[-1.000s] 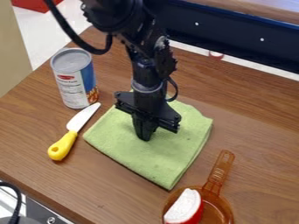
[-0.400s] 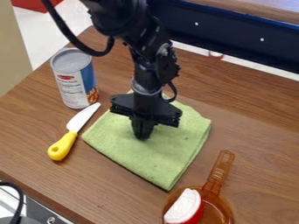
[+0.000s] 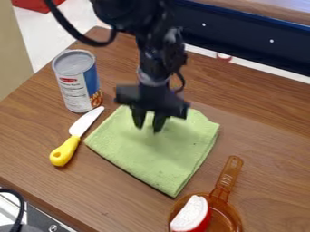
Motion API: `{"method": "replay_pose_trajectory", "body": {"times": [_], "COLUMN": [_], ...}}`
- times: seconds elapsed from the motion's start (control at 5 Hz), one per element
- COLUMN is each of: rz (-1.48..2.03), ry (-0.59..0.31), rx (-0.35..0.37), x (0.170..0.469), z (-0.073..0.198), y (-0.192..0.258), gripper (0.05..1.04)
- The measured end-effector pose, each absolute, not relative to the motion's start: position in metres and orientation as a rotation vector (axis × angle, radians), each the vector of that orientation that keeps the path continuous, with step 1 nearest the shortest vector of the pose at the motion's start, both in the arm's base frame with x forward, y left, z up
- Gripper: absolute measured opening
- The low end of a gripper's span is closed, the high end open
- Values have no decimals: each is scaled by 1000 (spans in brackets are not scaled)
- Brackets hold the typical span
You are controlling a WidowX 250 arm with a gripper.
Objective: Move the green cloth to the middle of the table
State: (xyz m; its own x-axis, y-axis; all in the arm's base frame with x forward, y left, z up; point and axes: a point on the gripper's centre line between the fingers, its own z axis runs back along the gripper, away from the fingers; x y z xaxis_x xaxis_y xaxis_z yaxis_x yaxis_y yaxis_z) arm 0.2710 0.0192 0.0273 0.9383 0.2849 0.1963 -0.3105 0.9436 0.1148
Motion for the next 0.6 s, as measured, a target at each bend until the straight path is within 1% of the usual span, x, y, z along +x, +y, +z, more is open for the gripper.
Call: {"method": "replay_pose_trajectory", "body": {"times": [0.2, 0.4, 0.6], "rz": [312, 351, 370], "ry": [-220, -237, -236], "rx": [89, 20, -4], "x": [274, 279, 286], "z": [50, 77, 89], "y": [20, 22, 22], "gripper": [739, 980, 999]}}
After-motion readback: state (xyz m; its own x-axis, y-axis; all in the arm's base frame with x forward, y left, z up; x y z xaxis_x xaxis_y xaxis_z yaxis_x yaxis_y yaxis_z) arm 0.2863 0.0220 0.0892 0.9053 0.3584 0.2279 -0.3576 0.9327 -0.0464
